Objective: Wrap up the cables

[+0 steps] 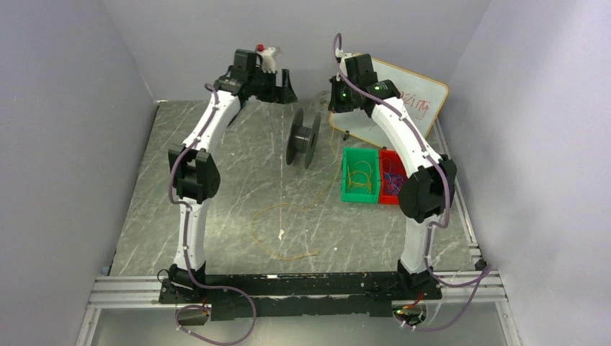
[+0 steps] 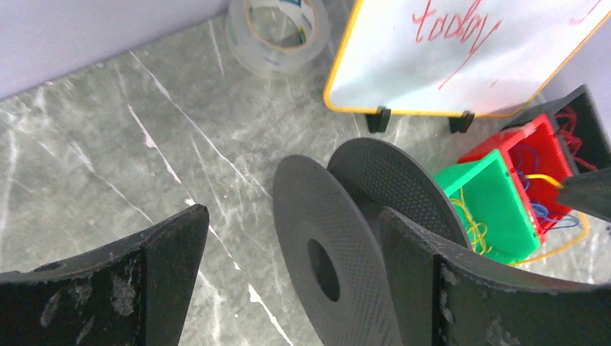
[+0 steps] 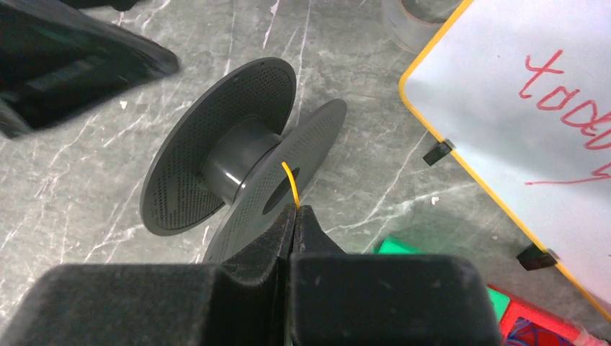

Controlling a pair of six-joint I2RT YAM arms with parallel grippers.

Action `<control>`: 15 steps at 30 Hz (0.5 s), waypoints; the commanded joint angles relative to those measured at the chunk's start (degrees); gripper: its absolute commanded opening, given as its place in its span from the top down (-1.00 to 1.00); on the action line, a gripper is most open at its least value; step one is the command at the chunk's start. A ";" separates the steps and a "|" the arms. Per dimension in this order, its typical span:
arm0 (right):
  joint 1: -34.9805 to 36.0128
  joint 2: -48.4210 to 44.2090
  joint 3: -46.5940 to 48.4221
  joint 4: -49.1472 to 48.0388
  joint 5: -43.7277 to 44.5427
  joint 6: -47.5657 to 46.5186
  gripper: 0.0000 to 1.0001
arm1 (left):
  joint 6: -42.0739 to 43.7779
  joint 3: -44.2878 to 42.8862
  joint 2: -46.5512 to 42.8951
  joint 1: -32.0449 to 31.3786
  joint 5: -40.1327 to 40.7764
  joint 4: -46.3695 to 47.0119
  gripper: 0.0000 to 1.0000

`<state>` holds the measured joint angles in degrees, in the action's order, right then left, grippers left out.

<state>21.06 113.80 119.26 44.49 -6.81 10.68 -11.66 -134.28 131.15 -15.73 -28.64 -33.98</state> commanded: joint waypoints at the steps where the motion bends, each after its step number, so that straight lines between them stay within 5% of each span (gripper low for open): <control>1: 0.12 -5.59 -1.12 -2.62 2.54 -0.07 1.00 | 4.69 -1.68 -1.62 -6.55 11.27 -5.28 -0.82; 15: 0.07 -8.42 -2.18 -2.76 3.20 0.13 1.00 | 10.94 0.63 -2.68 -11.31 23.63 -6.91 -0.32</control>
<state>21.15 107.83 116.60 43.38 -4.71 10.68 -3.60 -134.26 131.15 -26.48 -11.14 -40.75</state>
